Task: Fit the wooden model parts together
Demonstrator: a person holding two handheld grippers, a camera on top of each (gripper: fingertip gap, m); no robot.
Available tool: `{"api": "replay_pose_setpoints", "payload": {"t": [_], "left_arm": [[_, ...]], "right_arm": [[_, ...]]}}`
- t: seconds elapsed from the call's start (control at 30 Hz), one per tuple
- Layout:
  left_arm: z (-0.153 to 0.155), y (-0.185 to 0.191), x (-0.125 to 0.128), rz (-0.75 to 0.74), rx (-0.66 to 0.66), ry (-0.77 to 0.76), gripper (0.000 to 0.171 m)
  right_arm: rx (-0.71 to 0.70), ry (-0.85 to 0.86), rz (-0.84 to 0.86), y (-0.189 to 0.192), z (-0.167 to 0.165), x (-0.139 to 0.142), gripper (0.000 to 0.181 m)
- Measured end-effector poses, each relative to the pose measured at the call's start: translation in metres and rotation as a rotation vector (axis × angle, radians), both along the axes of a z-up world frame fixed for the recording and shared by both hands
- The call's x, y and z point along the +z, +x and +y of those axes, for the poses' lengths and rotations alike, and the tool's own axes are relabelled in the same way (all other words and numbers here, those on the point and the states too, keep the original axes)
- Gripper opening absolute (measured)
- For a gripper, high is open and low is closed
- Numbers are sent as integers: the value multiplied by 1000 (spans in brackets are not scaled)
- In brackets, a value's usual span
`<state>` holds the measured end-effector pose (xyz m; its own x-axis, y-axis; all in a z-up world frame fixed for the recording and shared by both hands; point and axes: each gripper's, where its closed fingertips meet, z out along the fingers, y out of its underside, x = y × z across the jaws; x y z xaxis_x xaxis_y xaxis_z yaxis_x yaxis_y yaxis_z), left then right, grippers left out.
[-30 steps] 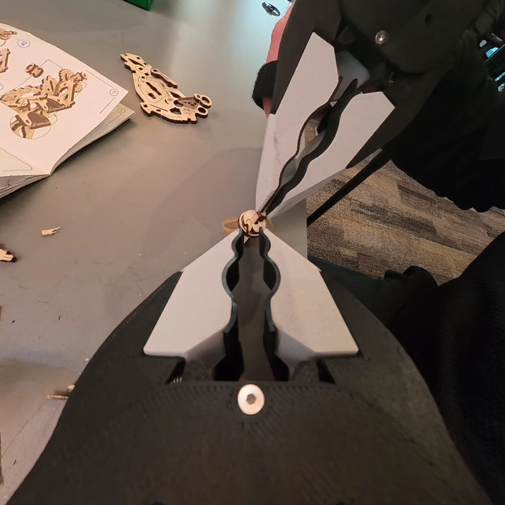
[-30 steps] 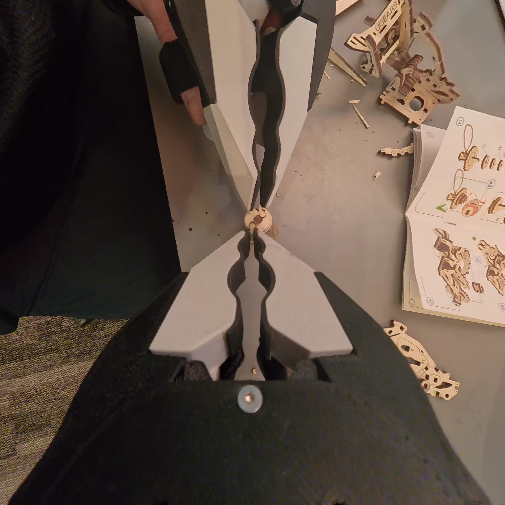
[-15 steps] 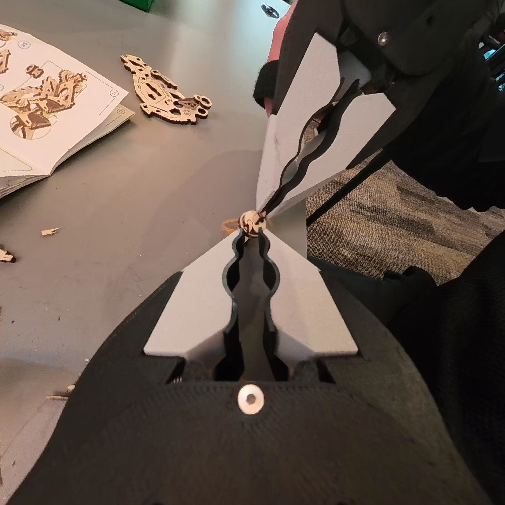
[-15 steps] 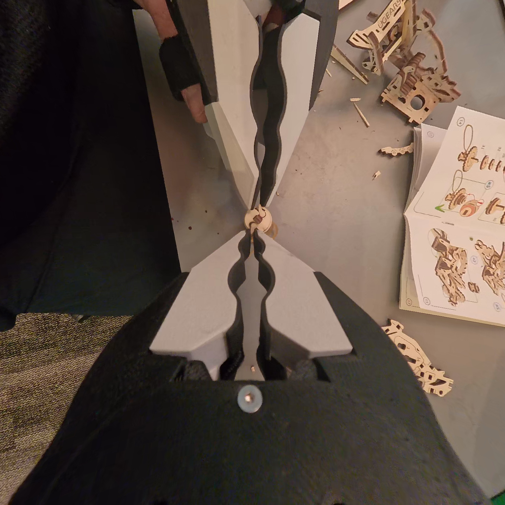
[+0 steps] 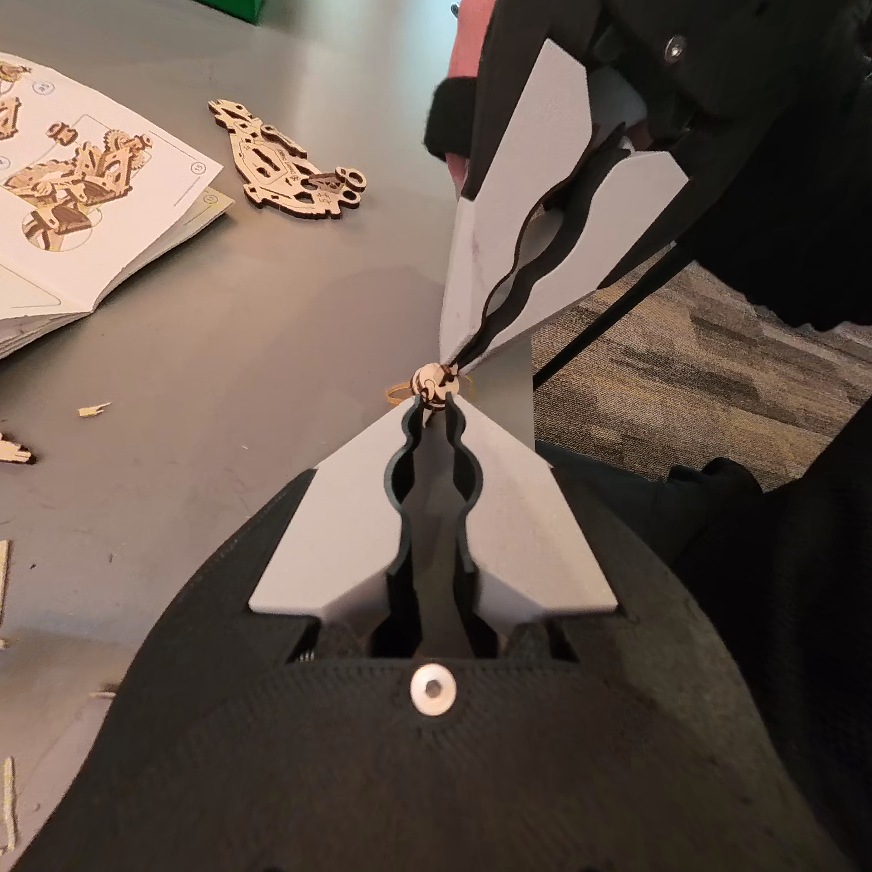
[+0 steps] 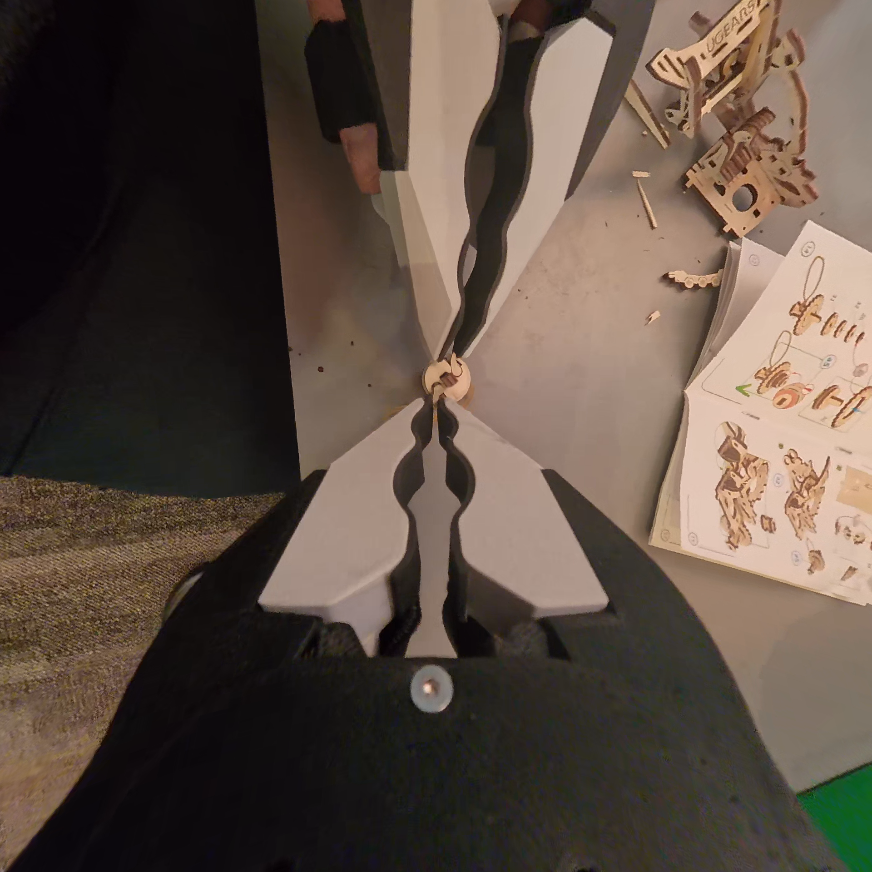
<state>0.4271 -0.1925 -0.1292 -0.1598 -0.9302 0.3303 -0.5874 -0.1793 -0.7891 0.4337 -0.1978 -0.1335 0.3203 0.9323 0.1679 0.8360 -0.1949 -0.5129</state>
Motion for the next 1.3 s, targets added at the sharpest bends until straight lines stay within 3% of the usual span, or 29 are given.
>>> {"api": "replay_pose_setpoints", "payload": {"t": [0.4, 0.83, 1.3], "left_arm": [[2, 0, 0, -6, -1, 1, 6], [2, 0, 1, -14, -4, 1, 5], [0, 0, 3, -8, -27, 46, 13]], "right_arm": [[77, 15, -124, 2, 3, 0, 0], [59, 49, -138, 4, 5, 2, 0], [151, 64, -193, 9, 1, 5, 0]]}}
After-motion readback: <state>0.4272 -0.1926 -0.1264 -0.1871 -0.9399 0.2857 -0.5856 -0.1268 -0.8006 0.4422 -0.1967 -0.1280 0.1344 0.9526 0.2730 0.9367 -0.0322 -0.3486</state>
